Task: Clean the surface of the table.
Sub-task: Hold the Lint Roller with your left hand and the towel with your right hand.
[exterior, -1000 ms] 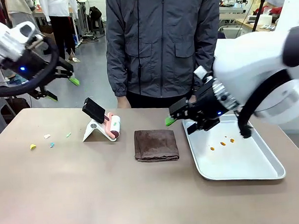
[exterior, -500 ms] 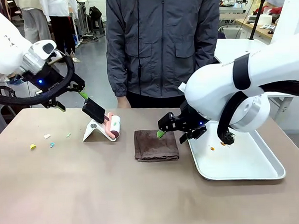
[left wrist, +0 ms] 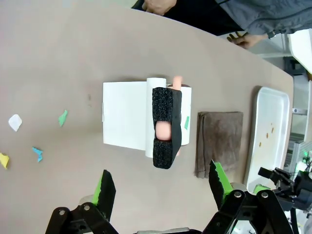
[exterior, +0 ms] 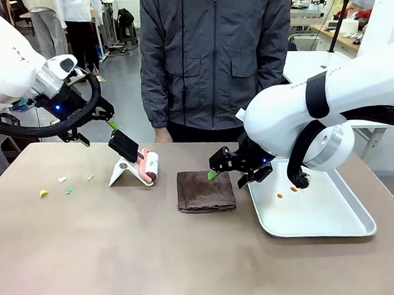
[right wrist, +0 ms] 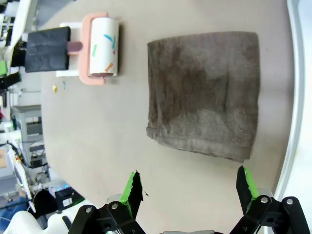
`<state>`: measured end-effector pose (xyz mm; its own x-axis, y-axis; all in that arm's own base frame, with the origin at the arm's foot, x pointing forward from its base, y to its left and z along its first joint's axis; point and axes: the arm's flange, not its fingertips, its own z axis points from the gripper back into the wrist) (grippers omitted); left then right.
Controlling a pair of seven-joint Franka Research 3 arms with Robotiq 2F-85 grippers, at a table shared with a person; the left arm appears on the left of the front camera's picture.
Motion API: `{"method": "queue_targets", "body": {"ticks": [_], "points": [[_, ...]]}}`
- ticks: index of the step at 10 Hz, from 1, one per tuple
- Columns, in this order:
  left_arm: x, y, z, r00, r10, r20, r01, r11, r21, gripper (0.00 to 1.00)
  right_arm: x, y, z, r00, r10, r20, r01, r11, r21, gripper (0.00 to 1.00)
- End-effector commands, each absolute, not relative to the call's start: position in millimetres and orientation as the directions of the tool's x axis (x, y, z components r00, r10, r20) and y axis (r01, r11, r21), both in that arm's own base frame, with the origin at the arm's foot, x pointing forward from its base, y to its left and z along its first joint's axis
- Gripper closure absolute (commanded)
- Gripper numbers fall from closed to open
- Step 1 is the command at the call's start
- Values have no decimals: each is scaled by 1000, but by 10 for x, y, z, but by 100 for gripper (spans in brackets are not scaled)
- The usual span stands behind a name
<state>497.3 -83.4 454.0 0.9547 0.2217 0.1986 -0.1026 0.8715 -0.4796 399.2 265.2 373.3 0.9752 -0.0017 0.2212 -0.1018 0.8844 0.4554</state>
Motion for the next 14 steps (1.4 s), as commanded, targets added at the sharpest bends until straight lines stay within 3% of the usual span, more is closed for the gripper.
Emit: {"method": "queue_targets", "body": {"ticks": [1,3,6,14], "points": [[4930,-847,4541,956,213,202,-96,876,-473,0,3980,2654,3730,975,-3,224,-103,883,457,0],[4971,-846,4541,955,218,199,-99,873,-478,0,3990,2655,3735,975,-1,221,-103,884,456,0],[5323,-847,4398,971,171,165,-57,840,-540,0,4418,2870,3644,986,64,151,-126,885,447,0],[5507,-887,4113,987,58,150,39,818,-573,0,5135,3088,3302,998,-63,15,57,968,243,0]]}}
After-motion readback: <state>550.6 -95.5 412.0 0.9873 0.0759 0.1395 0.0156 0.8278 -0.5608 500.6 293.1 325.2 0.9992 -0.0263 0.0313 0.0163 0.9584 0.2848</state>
